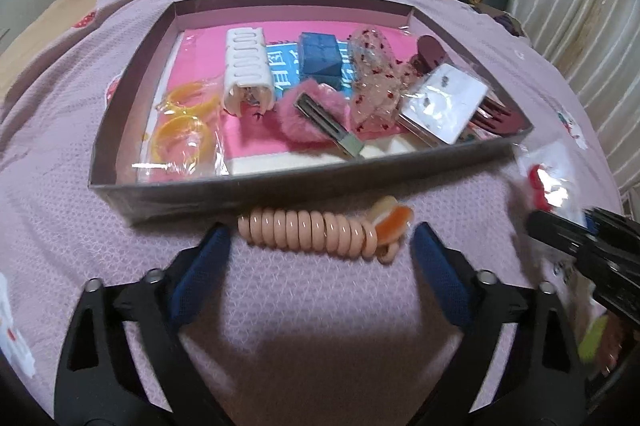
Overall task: Organize jewelry
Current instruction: 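Move left tool toward peach coil hair tie while right tool grasps red cherry earring packet, then close left tool on peach coil hair tie while right tool lifts cherry earring packet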
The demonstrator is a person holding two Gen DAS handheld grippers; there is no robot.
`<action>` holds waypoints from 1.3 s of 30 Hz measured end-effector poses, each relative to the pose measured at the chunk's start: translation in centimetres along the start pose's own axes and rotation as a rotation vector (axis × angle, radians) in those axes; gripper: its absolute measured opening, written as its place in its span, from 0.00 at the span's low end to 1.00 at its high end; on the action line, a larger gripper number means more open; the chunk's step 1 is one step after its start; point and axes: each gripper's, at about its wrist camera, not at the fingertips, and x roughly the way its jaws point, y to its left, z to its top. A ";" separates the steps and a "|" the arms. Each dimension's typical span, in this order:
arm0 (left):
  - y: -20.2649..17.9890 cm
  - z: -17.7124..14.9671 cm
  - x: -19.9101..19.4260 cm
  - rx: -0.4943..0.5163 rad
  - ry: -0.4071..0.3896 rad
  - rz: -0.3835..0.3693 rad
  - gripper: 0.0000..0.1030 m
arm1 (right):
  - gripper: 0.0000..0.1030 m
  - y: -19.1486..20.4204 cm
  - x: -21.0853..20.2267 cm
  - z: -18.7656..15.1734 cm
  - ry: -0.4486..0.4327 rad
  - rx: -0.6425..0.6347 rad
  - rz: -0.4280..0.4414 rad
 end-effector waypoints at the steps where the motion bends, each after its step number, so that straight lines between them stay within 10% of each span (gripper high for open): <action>1: 0.0 0.1 0.1 -0.002 -0.003 0.011 0.65 | 0.21 -0.1 -0.3 -0.1 -0.003 0.000 0.004; 39: 6.2 2.8 -9.4 -0.100 -0.155 -0.013 0.61 | 0.21 7.7 -2.5 5.3 -0.098 -0.195 0.121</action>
